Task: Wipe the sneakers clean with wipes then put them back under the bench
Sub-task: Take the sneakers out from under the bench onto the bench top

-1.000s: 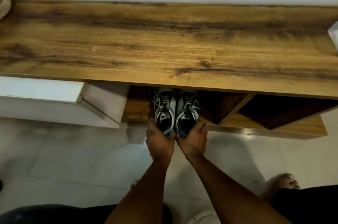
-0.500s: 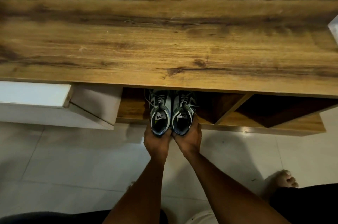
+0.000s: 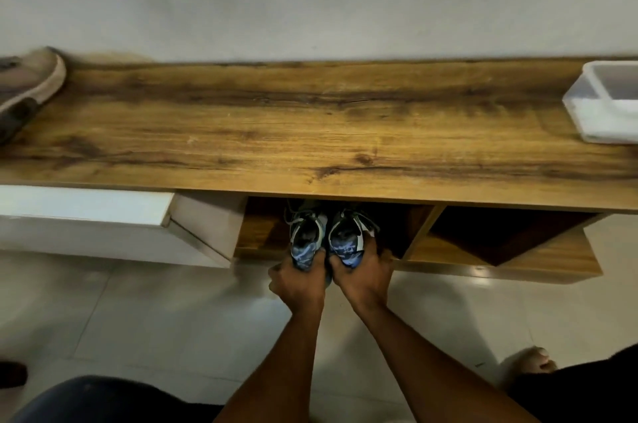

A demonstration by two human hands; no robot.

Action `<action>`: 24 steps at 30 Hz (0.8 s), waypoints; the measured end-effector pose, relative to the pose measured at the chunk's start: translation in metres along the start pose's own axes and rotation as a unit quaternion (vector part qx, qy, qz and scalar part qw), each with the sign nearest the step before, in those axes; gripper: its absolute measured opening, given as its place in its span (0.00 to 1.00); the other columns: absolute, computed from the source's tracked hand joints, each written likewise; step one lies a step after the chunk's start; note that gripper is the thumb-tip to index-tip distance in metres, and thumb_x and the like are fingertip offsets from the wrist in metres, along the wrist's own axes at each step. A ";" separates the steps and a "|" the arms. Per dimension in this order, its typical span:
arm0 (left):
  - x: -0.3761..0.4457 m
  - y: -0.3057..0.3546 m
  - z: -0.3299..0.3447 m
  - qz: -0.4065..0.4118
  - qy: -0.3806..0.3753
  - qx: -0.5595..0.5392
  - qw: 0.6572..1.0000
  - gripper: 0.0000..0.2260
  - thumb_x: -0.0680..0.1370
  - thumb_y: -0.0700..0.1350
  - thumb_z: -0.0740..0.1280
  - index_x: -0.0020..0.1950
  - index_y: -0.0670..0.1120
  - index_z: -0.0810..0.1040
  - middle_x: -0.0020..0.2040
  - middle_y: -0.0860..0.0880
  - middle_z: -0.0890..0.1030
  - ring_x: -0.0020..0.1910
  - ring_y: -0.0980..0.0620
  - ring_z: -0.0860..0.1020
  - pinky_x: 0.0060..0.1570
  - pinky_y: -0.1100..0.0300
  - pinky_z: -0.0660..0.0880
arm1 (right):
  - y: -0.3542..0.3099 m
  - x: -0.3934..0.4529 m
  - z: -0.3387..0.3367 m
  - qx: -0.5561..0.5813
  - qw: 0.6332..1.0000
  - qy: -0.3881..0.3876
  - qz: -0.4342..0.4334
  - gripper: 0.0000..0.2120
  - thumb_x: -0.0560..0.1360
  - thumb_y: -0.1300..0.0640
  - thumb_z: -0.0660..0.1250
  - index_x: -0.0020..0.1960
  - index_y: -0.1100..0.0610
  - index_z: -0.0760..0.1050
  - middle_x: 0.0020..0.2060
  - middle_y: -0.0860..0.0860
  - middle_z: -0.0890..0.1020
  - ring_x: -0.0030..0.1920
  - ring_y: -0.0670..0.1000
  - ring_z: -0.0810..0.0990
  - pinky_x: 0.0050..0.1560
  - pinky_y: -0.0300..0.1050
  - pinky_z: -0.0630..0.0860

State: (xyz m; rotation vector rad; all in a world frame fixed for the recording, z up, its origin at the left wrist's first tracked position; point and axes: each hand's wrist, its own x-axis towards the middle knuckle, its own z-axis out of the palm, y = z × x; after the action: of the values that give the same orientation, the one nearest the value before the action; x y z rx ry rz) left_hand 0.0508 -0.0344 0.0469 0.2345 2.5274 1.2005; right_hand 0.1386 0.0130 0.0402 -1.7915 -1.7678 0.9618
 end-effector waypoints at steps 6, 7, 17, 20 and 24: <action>-0.024 0.020 -0.025 0.027 0.006 -0.012 1.000 0.31 0.61 0.70 0.71 0.56 0.52 0.86 0.49 0.49 0.83 0.57 0.44 0.78 0.60 0.44 0.77 | -0.015 -0.014 -0.037 -0.013 1.000 0.005 0.027 0.50 0.57 0.25 0.61 0.71 0.52 0.72 0.60 0.62 0.76 0.61 0.64 0.76 0.61 0.55 0.78; -0.031 0.029 -0.034 0.033 0.007 -0.008 0.999 0.29 0.62 0.68 0.75 0.56 0.51 0.86 0.46 0.52 0.81 0.57 0.43 0.77 0.61 0.43 0.76 | -0.018 -0.018 -0.044 -0.013 1.000 0.006 0.025 0.50 0.57 0.24 0.61 0.71 0.52 0.72 0.59 0.62 0.77 0.60 0.64 0.76 0.60 0.54 0.78; -0.089 0.061 -0.101 0.025 -0.006 0.048 0.999 0.33 0.62 0.70 0.73 0.58 0.50 0.82 0.54 0.47 0.80 0.56 0.43 0.79 0.56 0.46 0.80 | -0.037 -0.054 -0.117 -0.009 1.000 0.008 -0.013 0.43 0.56 0.24 0.66 0.62 0.49 0.75 0.51 0.52 0.83 0.54 0.57 0.82 0.48 0.48 0.82; -0.110 0.076 -0.124 0.051 -0.008 0.059 0.997 0.30 0.64 0.68 0.76 0.58 0.50 0.80 0.54 0.48 0.77 0.56 0.44 0.78 0.55 0.48 0.79 | -0.042 -0.069 -0.150 0.002 0.999 0.012 -0.045 0.37 0.57 0.26 0.68 0.57 0.49 0.75 0.47 0.48 0.83 0.50 0.54 0.82 0.41 0.44 0.79; -0.144 0.094 -0.159 0.088 -0.039 0.090 0.991 0.25 0.69 0.67 0.74 0.57 0.52 0.76 0.54 0.50 0.76 0.53 0.46 0.78 0.49 0.52 0.76 | -0.053 -0.093 -0.198 0.003 0.995 0.025 -0.096 0.36 0.57 0.26 0.69 0.57 0.47 0.75 0.45 0.45 0.81 0.49 0.50 0.80 0.42 0.44 0.77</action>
State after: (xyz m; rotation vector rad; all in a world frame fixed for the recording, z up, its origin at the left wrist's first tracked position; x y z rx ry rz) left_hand 0.1278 -0.1312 0.2461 0.5462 2.5905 1.0017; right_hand 0.2542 -0.0434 0.2249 -1.5926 -1.8634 0.8370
